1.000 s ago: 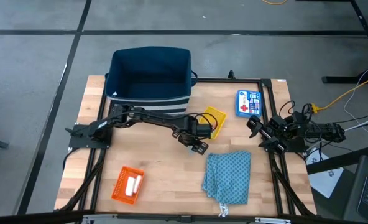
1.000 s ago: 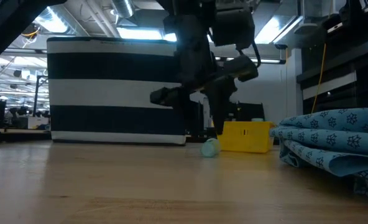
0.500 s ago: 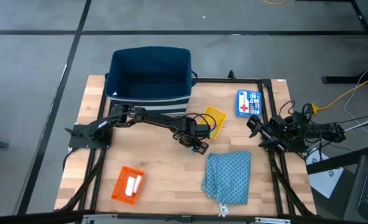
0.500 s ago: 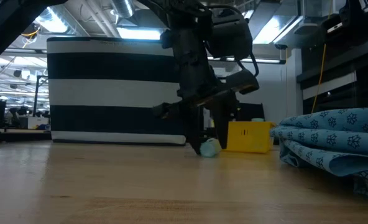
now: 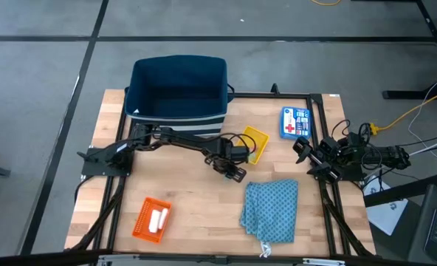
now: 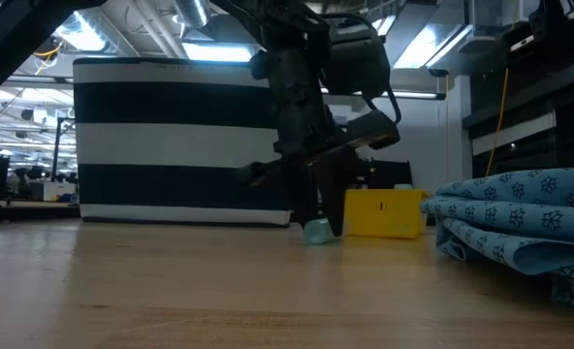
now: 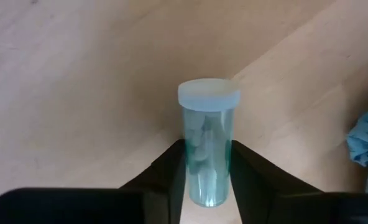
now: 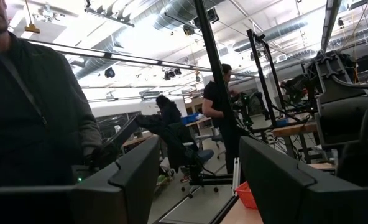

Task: Pick & place medical supplies in basket/bin
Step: Put the blue bottle in the yellow bin

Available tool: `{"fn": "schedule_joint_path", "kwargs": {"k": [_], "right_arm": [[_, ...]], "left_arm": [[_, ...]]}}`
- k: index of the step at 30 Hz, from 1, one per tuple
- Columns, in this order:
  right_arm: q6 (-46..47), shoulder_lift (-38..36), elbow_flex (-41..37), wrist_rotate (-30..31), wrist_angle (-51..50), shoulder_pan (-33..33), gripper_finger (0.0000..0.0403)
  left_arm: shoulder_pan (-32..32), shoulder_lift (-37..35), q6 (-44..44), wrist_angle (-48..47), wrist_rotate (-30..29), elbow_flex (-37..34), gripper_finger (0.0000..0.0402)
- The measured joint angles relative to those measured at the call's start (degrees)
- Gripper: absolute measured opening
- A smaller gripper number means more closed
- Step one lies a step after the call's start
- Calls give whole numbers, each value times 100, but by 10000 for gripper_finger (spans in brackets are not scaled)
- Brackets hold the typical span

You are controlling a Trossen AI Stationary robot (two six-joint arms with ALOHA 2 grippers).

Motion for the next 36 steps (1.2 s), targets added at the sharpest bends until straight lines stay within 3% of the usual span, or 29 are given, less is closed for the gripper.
{"fn": "schedule_joint_path", "kwargs": {"k": [11,20,26,36], "right_arm": [[0,0,0,-2,0,0,224],[-26,0,0,-2,-36,-2,224],[-6,0,0,-2,-35,0,224],[2,0,0,28,-35,0,224]], "left_arm": [[-17,-29,152,145,443,1082,91],[185,-42,881,169,-49,2316,91],[626,-42,1459,100,-288,2435,91],[1345,294,2022,-41,-164,2433,91]]}}
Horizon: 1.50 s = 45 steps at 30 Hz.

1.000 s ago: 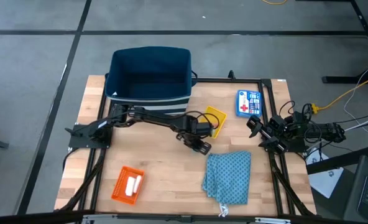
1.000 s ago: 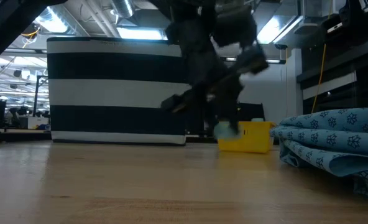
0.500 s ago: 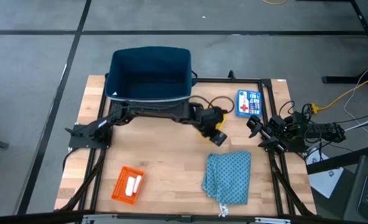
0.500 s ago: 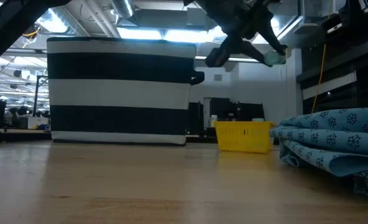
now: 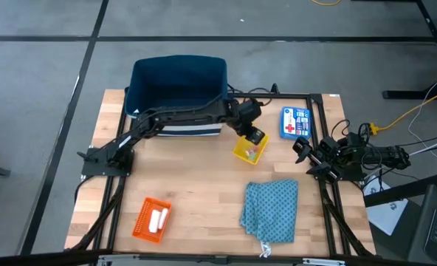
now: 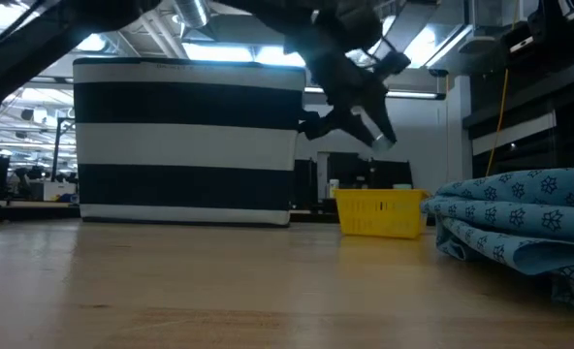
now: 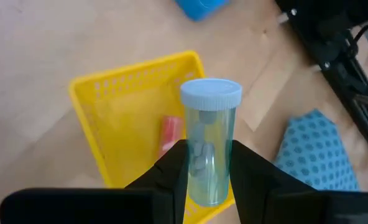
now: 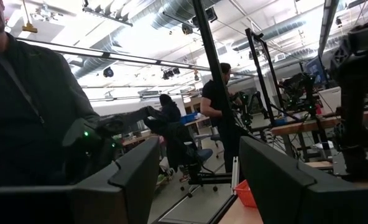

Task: Pick & place medical supplies in basket/bin
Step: Put the blue bottle in the yellow bin, then put the blue gown in the blue bin

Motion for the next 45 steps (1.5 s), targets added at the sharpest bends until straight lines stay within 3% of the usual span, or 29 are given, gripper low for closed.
{"fn": "schedule_joint_path", "kwargs": {"k": [8,14,19,30,35,45], "right_arm": [[11,0,0,17,0,0,224],[-11,0,0,75,-2,-2,224],[-42,0,0,122,-4,-2,224],[78,0,0,114,-63,0,224],[1112,0,0,31,-59,0,224],[4477,0,0,-319,-47,5,224]], "left_arm": [[9,275,-73,-14,514,-2,120],[-136,251,-11,40,65,-4,175],[-145,201,-213,72,191,-4,207],[-585,-502,-441,79,847,208,206],[-988,-771,-670,-96,662,209,203],[-1552,-723,-1208,-247,-128,43,203]]}}
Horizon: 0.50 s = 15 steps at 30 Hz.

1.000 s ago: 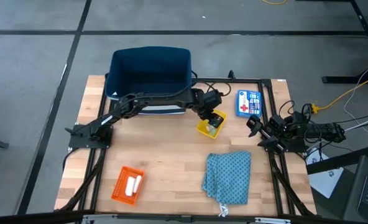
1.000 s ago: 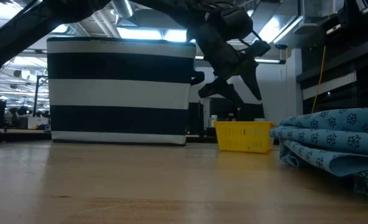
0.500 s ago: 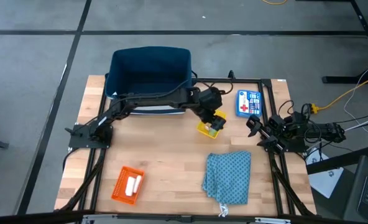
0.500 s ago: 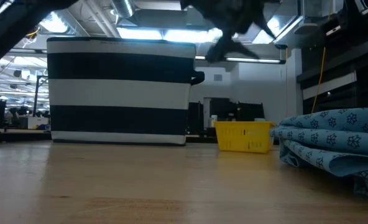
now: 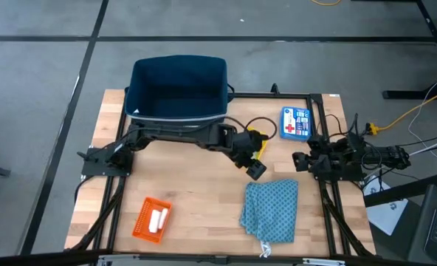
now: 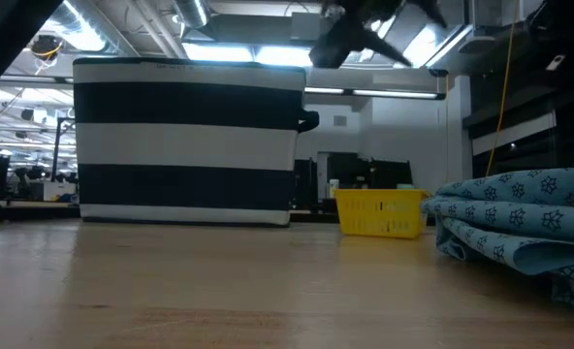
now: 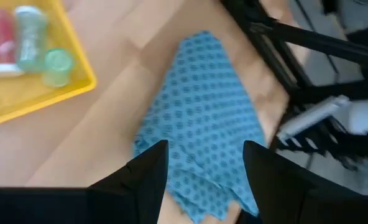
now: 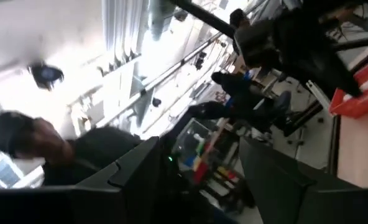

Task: Pick & place medical supplies in basket/bin
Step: Put the blue gown in the blue bin

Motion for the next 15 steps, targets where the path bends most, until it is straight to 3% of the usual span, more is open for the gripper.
{"fn": "schedule_joint_path", "kwargs": {"k": [4,7,12,15], "right_arm": [[170,0,0,462,1,1,224],[354,0,2,303,-153,18,224],[1219,0,2,-234,-1519,322,224],[1090,4,-2,-92,-2097,574,224]], "left_arm": [[-137,22,-310,25,-332,-198,203],[-248,2,-704,516,-492,-549,203],[-478,22,-1408,1170,-714,-1047,203],[-587,15,-1721,1338,-797,-1217,203]]}}
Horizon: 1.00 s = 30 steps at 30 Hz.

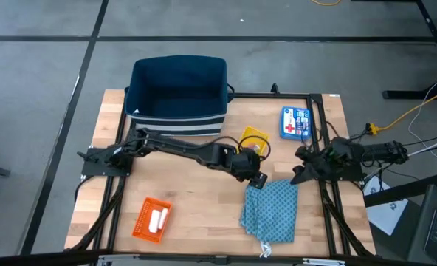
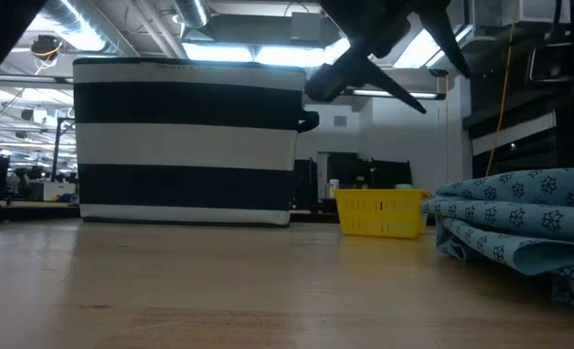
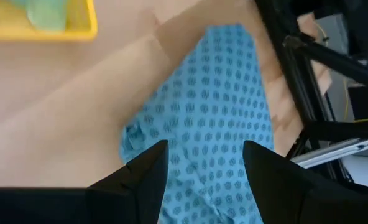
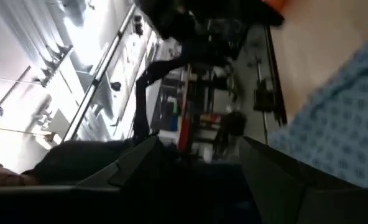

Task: Pick & place medical supplies in basket/bin
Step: Put the blue gown in the blue bin

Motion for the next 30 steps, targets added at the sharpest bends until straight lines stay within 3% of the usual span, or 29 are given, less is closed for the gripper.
{"fn": "schedule_joint_path", "kwargs": {"k": [14,23,26,30], "right_arm": [[171,5,5,2381,897,392,224],[149,5,5,3249,902,392,224],[127,5,5,3927,772,392,224],[759,10,5,4146,761,392,224]], "left_arm": [[-192,-48,124,-155,-405,-24,180],[-192,-48,544,74,-514,-24,169],[-188,-48,622,104,-582,-24,169],[-183,-48,806,116,-614,-24,168]]}}
